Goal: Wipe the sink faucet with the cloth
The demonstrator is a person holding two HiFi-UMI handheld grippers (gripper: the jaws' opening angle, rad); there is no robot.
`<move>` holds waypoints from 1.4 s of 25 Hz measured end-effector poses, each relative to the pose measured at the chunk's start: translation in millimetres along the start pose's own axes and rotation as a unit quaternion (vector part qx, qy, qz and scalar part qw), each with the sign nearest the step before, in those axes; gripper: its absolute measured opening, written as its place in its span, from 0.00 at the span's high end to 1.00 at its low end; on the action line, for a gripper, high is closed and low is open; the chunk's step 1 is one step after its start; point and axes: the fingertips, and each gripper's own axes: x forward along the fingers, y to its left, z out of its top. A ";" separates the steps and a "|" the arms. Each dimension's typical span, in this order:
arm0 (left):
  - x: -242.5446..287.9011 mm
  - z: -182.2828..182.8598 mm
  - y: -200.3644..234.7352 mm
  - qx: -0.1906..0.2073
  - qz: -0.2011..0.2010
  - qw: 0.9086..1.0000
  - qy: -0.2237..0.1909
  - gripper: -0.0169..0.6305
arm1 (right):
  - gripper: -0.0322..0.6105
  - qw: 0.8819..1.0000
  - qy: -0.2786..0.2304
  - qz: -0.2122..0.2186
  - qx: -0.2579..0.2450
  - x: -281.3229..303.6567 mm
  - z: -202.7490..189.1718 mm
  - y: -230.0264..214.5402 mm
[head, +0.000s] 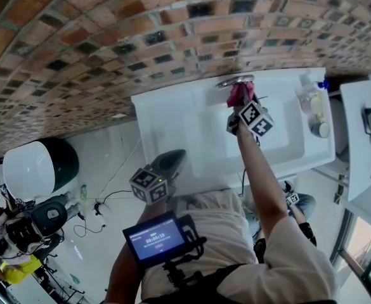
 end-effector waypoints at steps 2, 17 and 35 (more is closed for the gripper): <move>-0.2 0.1 -0.8 0.000 0.001 1.000 -0.001 0.98 | 0.81 1.000 -0.002 0.003 -0.011 -2.1 2.9 2.2; 10.2 -4.4 -16.1 0.004 -0.005 1.000 0.002 0.98 | 0.81 0.982 -0.024 0.069 -0.176 -21.9 19.1 41.3; 29.3 -7.1 -26.5 0.008 -0.012 1.000 0.015 0.98 | 0.81 0.864 -0.008 0.163 -0.476 -28.1 -34.3 99.1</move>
